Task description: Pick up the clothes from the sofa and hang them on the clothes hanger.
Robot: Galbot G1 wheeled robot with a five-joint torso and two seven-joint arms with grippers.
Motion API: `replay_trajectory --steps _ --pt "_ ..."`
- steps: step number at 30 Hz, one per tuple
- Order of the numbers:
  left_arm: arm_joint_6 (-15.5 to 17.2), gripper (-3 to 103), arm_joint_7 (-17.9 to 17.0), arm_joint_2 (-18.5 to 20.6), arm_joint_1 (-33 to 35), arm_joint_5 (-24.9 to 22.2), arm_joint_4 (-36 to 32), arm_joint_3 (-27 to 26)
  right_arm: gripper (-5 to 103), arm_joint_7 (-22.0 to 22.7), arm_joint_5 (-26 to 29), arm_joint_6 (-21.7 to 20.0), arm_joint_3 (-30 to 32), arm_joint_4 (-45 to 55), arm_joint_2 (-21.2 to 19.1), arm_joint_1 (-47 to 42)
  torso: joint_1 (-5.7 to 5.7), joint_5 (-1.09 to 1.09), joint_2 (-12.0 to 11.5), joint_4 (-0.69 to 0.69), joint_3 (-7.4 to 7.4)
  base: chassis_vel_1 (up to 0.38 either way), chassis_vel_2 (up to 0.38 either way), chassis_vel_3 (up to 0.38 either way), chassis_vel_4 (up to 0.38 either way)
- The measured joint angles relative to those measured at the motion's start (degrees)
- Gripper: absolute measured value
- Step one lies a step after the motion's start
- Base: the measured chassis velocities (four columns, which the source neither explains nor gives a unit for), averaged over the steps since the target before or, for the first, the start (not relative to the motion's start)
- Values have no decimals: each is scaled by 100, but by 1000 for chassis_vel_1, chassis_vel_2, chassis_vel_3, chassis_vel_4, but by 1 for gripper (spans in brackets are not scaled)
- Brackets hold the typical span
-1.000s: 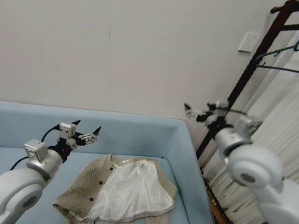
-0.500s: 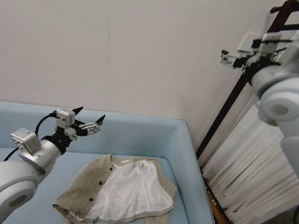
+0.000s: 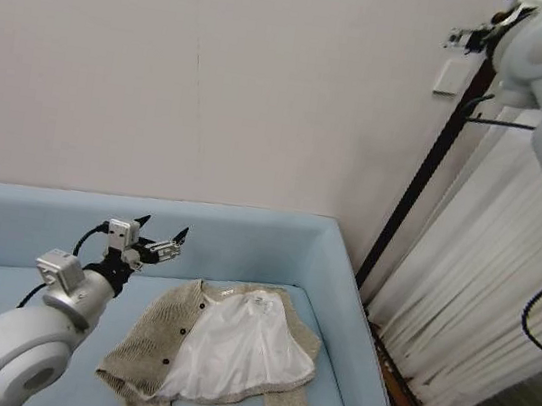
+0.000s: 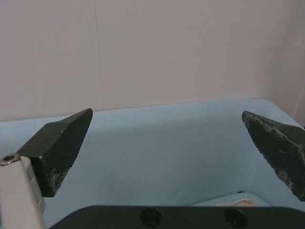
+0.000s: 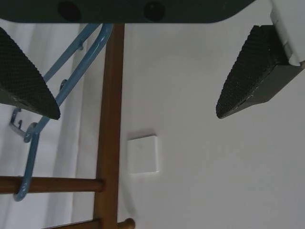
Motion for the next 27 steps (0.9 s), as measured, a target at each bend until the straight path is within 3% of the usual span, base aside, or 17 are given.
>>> replay_trajectory --steps 7,12,17,27 --pt "-44 100 -4 -187 -53 30 -24 129 100 566 295 339 -872 -1592 626 609 0 0 0 0 0 0 0 0 0" --pt "-103 100 4 -302 -84 114 -24 207 100 980 685 499 -928 -2211 885 688 0 3 0 -2 0 0 0 0 0" --pt "-150 100 12 -334 -86 147 -25 195 100 840 687 519 -828 -2695 1038 651 0 1 0 3 0 0 0 0 0" --pt "-181 100 12 -311 -134 161 5 492 100 541 488 534 -766 -3133 1007 436 0 3 0 -1 0 0 0 0 0"
